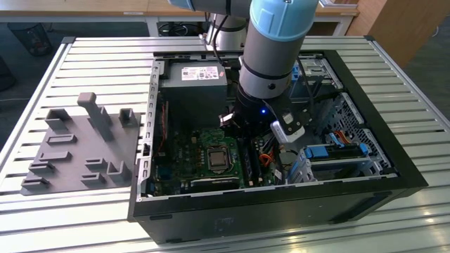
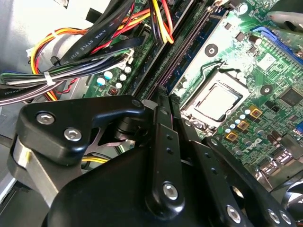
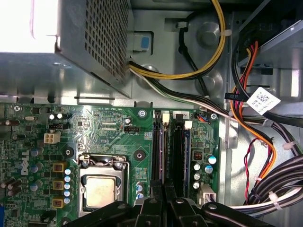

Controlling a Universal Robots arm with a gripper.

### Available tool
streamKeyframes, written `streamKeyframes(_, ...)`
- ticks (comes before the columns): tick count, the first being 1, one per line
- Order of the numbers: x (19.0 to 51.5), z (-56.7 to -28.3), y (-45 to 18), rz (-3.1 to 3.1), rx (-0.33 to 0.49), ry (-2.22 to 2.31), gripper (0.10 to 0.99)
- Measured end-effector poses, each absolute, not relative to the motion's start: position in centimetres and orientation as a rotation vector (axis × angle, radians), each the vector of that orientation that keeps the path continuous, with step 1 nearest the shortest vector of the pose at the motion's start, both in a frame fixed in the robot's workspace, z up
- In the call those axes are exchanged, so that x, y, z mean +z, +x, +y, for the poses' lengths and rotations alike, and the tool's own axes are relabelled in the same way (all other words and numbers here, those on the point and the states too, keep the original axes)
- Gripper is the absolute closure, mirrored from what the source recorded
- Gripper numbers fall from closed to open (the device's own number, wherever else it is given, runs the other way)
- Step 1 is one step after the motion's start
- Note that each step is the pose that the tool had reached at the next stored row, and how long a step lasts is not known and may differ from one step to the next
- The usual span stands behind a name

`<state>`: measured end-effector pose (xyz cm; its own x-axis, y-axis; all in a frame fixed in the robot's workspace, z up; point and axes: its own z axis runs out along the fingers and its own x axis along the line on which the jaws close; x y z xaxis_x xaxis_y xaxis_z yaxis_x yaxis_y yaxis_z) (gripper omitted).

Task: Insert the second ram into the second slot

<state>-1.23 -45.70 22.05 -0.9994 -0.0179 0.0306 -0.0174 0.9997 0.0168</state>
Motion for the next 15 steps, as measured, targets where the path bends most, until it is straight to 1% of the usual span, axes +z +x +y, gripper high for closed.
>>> streamKeyframes(15, 22.28, -45.71, -1.21, -3.111, -0.026, 0.027, 0.949)
